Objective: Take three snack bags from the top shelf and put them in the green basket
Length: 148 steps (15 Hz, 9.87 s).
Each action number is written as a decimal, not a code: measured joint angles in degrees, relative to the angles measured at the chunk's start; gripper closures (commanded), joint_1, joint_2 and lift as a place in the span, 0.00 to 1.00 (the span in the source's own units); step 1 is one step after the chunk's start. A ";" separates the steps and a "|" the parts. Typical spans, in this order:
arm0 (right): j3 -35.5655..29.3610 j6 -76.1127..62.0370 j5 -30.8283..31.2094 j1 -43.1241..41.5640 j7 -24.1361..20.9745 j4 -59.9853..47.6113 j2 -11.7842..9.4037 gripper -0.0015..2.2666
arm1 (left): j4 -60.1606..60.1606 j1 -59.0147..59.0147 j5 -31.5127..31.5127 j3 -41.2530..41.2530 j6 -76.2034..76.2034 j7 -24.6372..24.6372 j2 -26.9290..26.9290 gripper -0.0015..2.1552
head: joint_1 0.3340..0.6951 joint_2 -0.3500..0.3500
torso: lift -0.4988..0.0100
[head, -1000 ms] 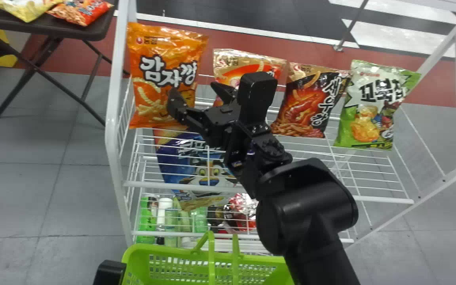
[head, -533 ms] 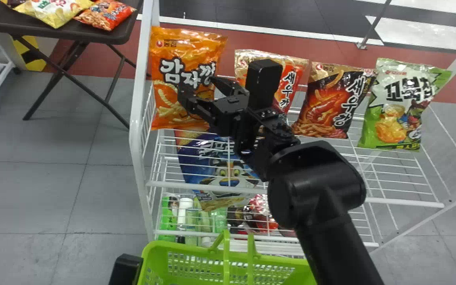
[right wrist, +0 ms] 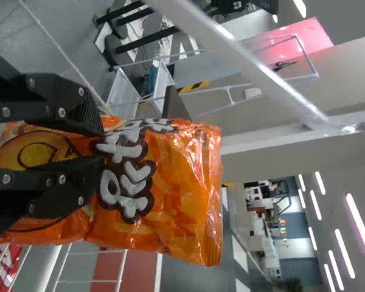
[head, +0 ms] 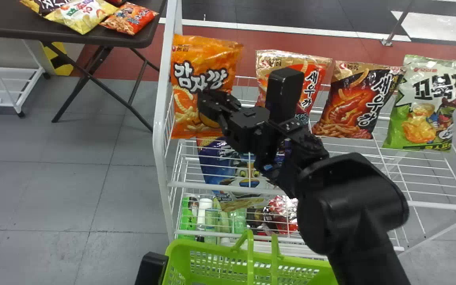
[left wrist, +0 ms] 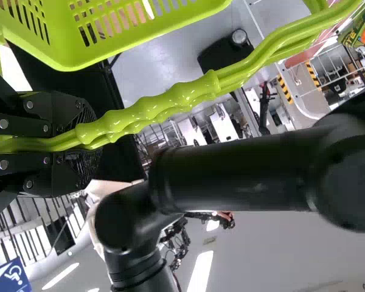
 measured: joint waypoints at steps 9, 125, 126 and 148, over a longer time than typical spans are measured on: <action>-14.09 5.46 -0.23 26.35 3.27 -31.79 -2.04 0.99 | 0.15 0.02 -1.41 -2.51 -2.31 1.62 -0.45 0.73 | 1.00 0.00 | 0.91; -38.41 21.57 -6.37 40.61 37.43 -23.27 0.60 0.02 | 1.76 0.53 -4.69 -5.65 -7.73 12.53 -3.61 0.73 | 1.00 0.00 | 0.92; -40.80 19.17 -7.57 40.08 37.23 -23.00 1.51 0.02 | 1.86 0.33 -4.78 -5.88 -7.73 12.59 -3.66 0.73 | 1.00 0.00 | 0.92; -39.41 -19.59 8.33 3.03 -1.24 8.54 2.23 0.04 | 2.99 -0.63 -4.54 -5.75 -6.08 12.52 -3.25 0.73 | 1.00 0.00 | 0.92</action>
